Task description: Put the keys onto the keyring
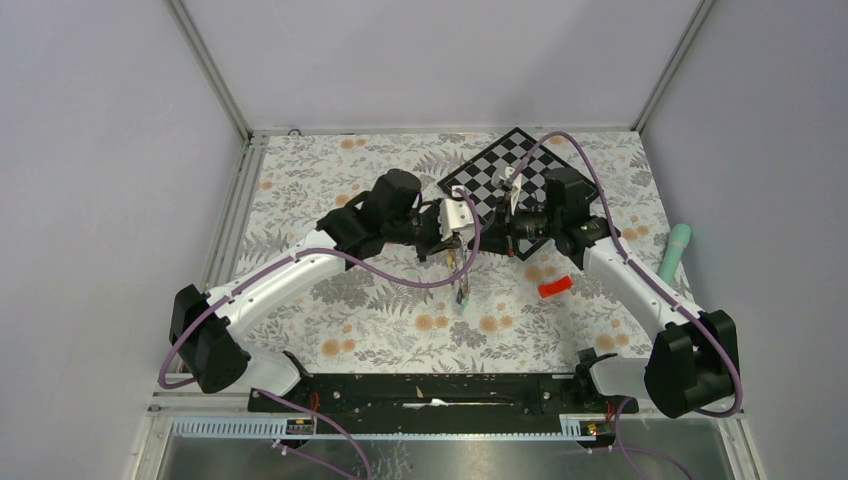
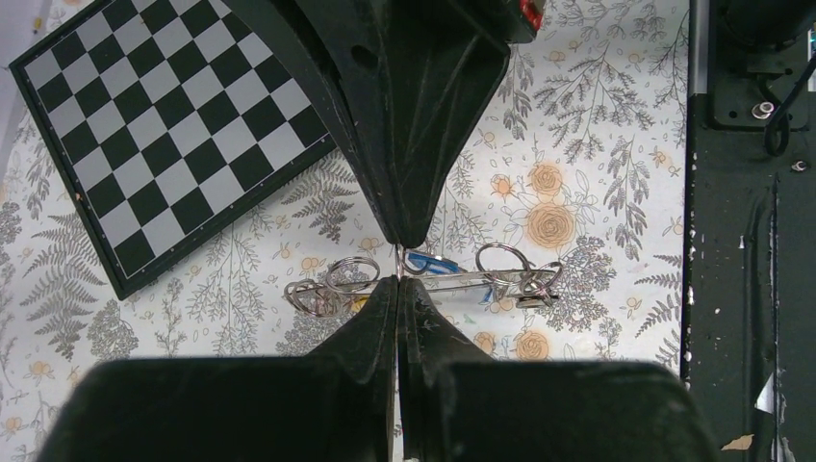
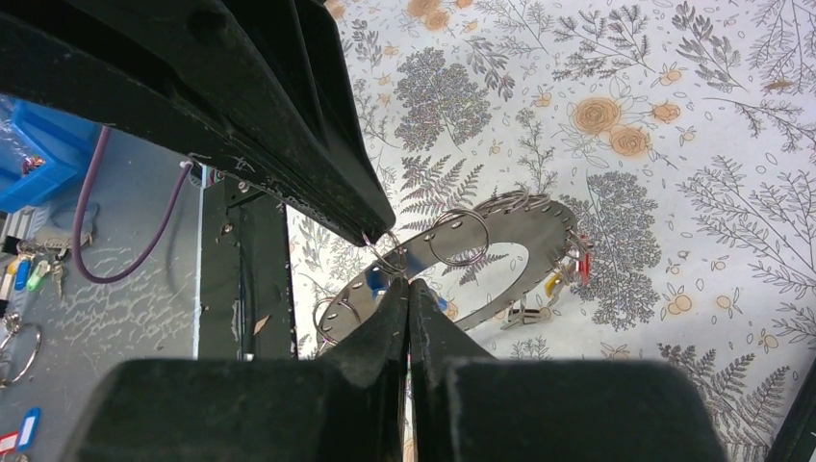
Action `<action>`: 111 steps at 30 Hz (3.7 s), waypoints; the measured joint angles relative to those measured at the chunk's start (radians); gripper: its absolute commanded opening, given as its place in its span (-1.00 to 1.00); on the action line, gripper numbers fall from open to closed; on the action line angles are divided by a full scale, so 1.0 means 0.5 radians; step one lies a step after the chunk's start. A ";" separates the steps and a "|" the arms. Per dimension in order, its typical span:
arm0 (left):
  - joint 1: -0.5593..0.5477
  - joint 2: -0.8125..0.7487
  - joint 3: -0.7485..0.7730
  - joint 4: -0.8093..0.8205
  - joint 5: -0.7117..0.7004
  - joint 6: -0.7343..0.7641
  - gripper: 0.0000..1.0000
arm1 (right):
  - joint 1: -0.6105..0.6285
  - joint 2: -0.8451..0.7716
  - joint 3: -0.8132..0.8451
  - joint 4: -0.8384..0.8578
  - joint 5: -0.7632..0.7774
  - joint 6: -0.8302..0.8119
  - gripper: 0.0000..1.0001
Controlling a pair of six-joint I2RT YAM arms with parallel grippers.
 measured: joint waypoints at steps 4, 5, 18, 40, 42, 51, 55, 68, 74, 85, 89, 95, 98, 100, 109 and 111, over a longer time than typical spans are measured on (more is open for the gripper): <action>0.016 0.000 -0.001 0.000 0.043 -0.011 -1.00 | 0.000 -0.008 -0.037 0.041 -0.010 -0.006 -0.42; 0.022 -0.003 -0.001 0.000 0.061 -0.017 -1.00 | 0.000 -0.014 -0.051 0.046 -0.010 -0.016 -0.35; 0.121 -0.013 -0.002 0.087 0.296 -0.217 -1.00 | 0.000 -0.178 0.012 -0.185 -0.067 -0.337 0.10; 0.159 0.005 -0.066 0.288 0.654 -0.496 -1.00 | 0.000 -0.200 0.106 -0.268 -0.122 -0.398 -0.12; 0.160 0.005 -0.066 0.295 0.658 -0.504 -1.00 | 0.000 -0.200 0.106 -0.256 -0.130 -0.391 -0.17; 0.179 0.005 -0.066 0.324 0.666 -0.547 -1.00 | 0.009 -0.194 0.101 -0.182 -0.178 -0.317 -0.45; 0.184 0.005 -0.066 0.331 0.674 -0.555 -1.00 | 0.010 -0.190 0.092 -0.157 -0.192 -0.303 -0.48; 0.202 0.005 -0.069 0.357 0.697 -0.583 -1.00 | 0.011 -0.187 0.067 -0.150 -0.220 -0.288 -1.00; 0.211 0.005 -0.103 0.404 0.719 -0.587 -1.00 | 0.011 -0.182 0.069 -0.172 -0.217 -0.290 -1.00; 0.222 0.002 -0.258 0.468 0.712 -0.261 -0.09 | 0.131 -0.102 0.452 -0.845 0.159 -0.659 -1.00; 0.224 0.002 -0.259 0.462 0.710 -0.116 0.00 | 0.201 -0.096 0.498 -1.007 0.305 -0.752 -1.00; 0.224 0.002 -0.224 0.366 0.729 0.034 -0.02 | 0.264 -0.028 0.565 -1.215 0.520 -0.851 -1.00; 0.224 0.002 -0.203 0.345 0.767 0.074 -0.13 | 0.285 -0.013 0.588 -1.264 0.587 -0.882 -1.00; 0.224 0.007 -0.188 0.336 0.803 0.086 -0.19 | 0.296 -0.012 0.591 -1.274 0.618 -0.895 -1.00; 0.221 0.114 -0.095 0.317 0.899 0.105 -0.23 | 0.313 -0.003 0.594 -1.291 0.633 -0.911 -1.00; 0.220 0.135 -0.087 0.308 0.905 0.115 -0.24 | 0.313 -0.003 0.594 -1.290 0.632 -0.911 -1.00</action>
